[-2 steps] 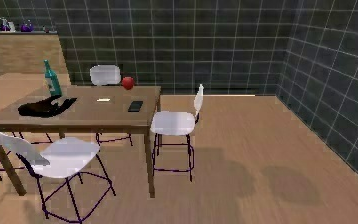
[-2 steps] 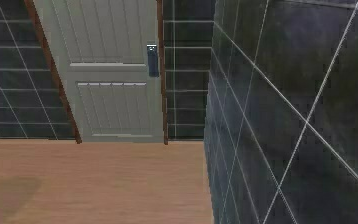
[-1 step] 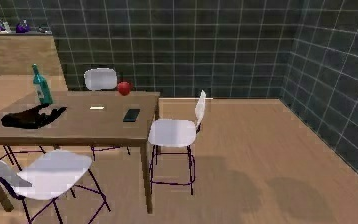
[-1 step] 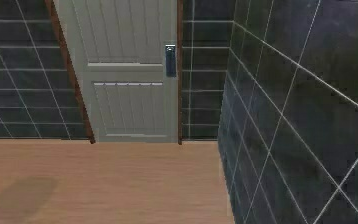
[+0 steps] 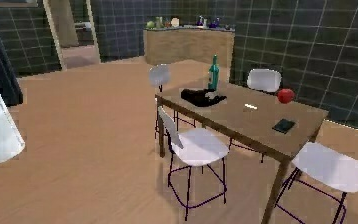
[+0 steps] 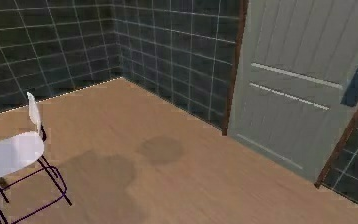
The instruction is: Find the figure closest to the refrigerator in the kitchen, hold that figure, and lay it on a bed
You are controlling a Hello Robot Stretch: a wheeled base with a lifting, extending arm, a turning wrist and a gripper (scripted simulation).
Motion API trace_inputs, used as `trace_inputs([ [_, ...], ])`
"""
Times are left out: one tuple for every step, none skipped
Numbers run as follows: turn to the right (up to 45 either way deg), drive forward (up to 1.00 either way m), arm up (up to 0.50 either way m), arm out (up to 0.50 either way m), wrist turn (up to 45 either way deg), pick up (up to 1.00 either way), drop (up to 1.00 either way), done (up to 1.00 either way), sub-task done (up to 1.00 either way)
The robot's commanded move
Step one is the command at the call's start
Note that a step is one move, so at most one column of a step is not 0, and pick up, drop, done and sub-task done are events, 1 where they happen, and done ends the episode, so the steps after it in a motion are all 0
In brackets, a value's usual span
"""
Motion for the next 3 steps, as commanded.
trace_inputs([
  [-27.0, 0.0, 0.0, 0.0, 0.0, 0.0, 0.0, 0.0, 0.0],
  [0.0, 1.0, 0.0, 0.0, 0.0, 0.0, 0.0, 0.0, 0.0],
  [0.0, 1.0, 0.0, 0.0, 0.0, 0.0, 0.0, 0.0, 0.0],
])
